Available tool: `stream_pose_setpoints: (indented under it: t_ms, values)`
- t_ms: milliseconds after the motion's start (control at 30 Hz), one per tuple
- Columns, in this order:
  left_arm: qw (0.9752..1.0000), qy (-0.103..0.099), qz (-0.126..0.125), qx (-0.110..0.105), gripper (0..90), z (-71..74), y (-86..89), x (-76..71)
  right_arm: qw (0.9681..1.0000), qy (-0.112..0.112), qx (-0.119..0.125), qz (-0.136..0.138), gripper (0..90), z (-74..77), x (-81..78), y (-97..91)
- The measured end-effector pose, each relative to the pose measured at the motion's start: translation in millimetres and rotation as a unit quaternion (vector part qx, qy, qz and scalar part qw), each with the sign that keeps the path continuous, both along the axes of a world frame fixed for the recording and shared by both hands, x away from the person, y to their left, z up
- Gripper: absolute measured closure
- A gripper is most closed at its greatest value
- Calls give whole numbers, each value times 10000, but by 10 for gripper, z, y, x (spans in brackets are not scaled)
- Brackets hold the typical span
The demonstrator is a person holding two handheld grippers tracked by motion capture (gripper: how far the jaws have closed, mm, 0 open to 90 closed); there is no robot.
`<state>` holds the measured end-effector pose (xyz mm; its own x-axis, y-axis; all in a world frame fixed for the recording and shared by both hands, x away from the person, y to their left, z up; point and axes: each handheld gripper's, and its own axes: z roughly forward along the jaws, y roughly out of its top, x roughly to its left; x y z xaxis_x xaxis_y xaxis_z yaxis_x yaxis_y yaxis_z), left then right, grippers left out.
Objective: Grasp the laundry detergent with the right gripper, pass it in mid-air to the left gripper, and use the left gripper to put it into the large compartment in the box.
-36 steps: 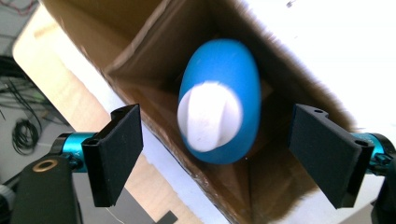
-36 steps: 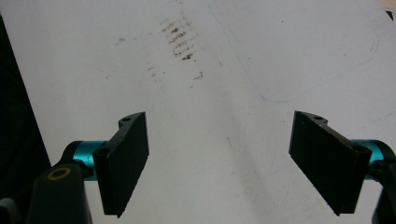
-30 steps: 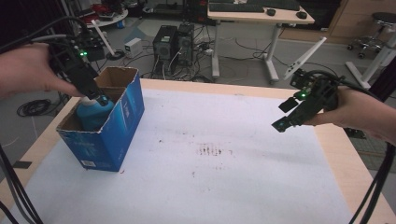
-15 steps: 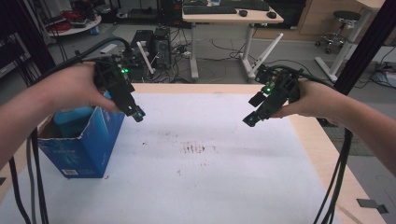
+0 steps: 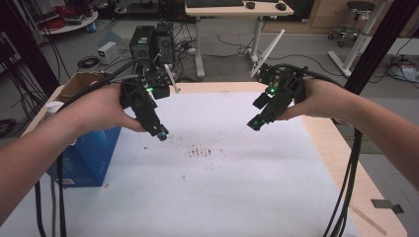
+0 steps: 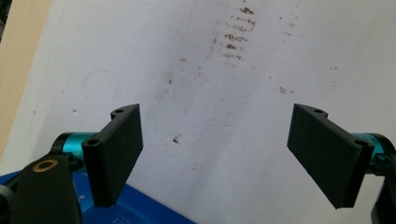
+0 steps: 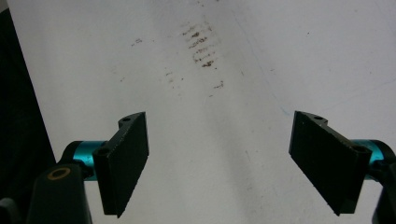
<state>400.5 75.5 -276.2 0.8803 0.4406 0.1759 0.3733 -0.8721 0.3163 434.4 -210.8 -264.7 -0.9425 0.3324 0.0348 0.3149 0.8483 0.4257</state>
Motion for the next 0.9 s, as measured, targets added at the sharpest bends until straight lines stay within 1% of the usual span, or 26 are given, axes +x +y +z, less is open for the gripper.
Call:
stream_pose_setpoints:
  t_ms: [67, 233, 333, 433, 600, 633, 667, 800, 833, 900]
  values:
    - [10000, 3, 16, -19, 184, -21, -11, 3, 10000, 13, -17, 15, 196, -6, -1, 2]
    - [10000, -12, 11, 22, 184, -58, -34, 2, 10000, 22, -49, 40, 196, -26, -2, 4]
    - [10000, -8, 24, 34, 184, -53, -25, 7, 9999, 50, -57, 68, 196, -43, -6, 13]
    - [10000, -16, 69, -3, 184, -49, -9, 10, 9999, 63, -116, 77, 196, -59, -7, 18]
    - [10000, -27, 80, -7, 184, -51, 8, 9, 9999, 86, -99, 71, 196, -75, -8, 17]
    - [10000, 2, 83, -32, 184, -55, 15, 9, 9999, 92, -109, 87, 196, -86, -10, 17]
    - [10000, 0, 82, -12, 184, -54, 17, 7, 9999, 96, -114, 83, 196, -92, -14, 19]
    - [10000, -4, 72, 6, 184, -45, 26, 6, 9999, 77, -79, 72, 196, -83, -14, 13]
    - [9999, 11, 103, -32, 184, -47, 27, 2, 9999, 83, -82, 58, 196, -80, -15, 13]
    - [9999, -5, 107, -24, 184, -43, 29, 0, 9999, 86, -74, 76, 196, -82, -15, 11]
